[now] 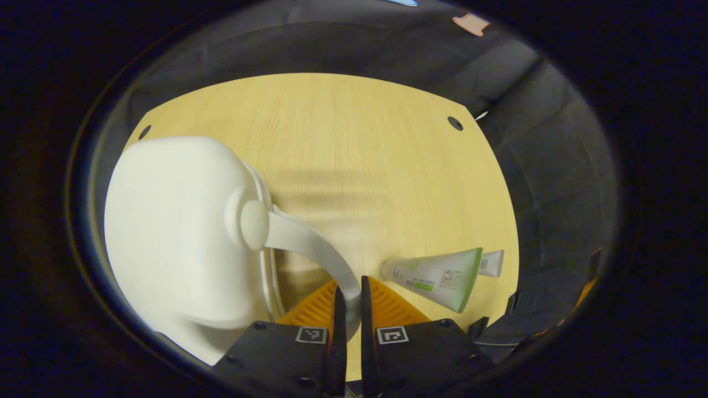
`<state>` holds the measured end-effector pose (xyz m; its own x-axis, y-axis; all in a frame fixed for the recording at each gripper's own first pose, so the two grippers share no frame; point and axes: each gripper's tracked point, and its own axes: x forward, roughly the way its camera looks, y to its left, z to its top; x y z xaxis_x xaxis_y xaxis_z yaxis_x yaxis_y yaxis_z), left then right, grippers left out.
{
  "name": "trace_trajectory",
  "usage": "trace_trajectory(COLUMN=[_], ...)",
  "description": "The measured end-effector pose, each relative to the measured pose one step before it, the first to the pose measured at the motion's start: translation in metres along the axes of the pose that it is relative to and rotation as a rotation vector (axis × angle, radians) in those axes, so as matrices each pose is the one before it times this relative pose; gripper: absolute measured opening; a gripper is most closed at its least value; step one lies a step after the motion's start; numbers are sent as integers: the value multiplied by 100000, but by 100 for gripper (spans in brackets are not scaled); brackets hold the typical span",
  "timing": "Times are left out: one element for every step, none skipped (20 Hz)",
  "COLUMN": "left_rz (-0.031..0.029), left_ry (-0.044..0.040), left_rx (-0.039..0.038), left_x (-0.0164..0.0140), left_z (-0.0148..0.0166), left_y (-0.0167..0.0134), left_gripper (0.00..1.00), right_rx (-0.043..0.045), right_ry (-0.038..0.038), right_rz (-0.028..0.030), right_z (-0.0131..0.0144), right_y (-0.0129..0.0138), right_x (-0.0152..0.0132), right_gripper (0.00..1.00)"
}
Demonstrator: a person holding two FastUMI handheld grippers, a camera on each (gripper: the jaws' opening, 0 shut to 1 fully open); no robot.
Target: First open the suitcase, pack the skin care products into it, and then close the suitcase.
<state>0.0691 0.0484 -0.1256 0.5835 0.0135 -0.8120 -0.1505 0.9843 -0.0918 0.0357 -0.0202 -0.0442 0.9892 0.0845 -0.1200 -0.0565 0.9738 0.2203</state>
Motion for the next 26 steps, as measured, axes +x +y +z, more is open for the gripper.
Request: trace_trajectory(left_rz=[-447,363,289,10,173,426,1301,1777,1258,1228,1122,1102,1237,1329,1047,1071,1099,1896,2251,3299,3339,2999,2273,1477,1386,813], left_ry=[-623,-343,-307,-1380,-1657,-2134,-2763,-2397,-2313,-2333,-1804,-1546,-1867,-1586,-1479,-1497,-884,-812,-629,-352,-442,-187,203,1276,1087,896], left_rx=[323,-690,32,-301,-169,228,41,-463,-580,-969,-742,-450,-291,-124,-581,-436,-285,428,773,845,1282,1466,414,78,186,599], left_x=[-1162,-1356,-10,-536,-2595,-1519,-2170,-2586,-1906,-1983,-1968,-1887,-1716,-1359,-1339,-1189,-1100,-1200,-499,-235,-191,53,401,503,787,911], left_z=[714,800,-1825,1490,1247,701,955,801,899,926,779,793,827,653,828,834,886,826,872,561,714,514,348,49,-315,-217], left_y=[-241,-155,-102,525,-238,36,500,743,887,1042,1193,1441,1463,1669,1533,1659,1941,2072,2790,2662,2864,2785,2552,2452,2289,2199], left_gripper=[19,19,19,19,19,19,19,18,18,18,18,18,18,18,18,16,18,18,18,15,18,18,18,18,18,20], right_rx=[-663,-1105,-1194,-1010,-680,-611,-899,-1288,-1318,-878,-275,-10,49,328,455,318,204,151,357,441,451,292,-58,-289,-293,5], right_ry=[-716,-607,-623,-697,-802,-667,-442,-454,-188,251,-324,-655,-135,-157,-512,-263,-297,-913,-1171,-792,-520,-139,385,725,437,323], right_rz=[1131,1416,1514,1748,1865,1994,1804,1439,1371,1385,1307,990,72,-140,-472,-537,-1028,-1575,-2094,-2213,-2039,-1893,-1906,-2009,-1873,-1768], right_z=[313,91,304,105,311,79,123,-14,72,-224,65,169,181,-68,269,237,286,415,539,277,292,3,2,-161,114,-9], right_y=[188,247,265,267,324,358,280,241,282,285,381,475,290,344,347,412,350,267,259,349,524,633,688,579,613,686], right_x=[-136,-21,-110,-185,-108,-85,23,0,32,5,-37,18,142,44,91,155,214,155,182,234,181,292,116,25,45,24], right_gripper=[94,94,94,94,94,94,94,94,94,94,94,94,94,94,94,94,95,95,95,94,94,94,94,94,94,94])
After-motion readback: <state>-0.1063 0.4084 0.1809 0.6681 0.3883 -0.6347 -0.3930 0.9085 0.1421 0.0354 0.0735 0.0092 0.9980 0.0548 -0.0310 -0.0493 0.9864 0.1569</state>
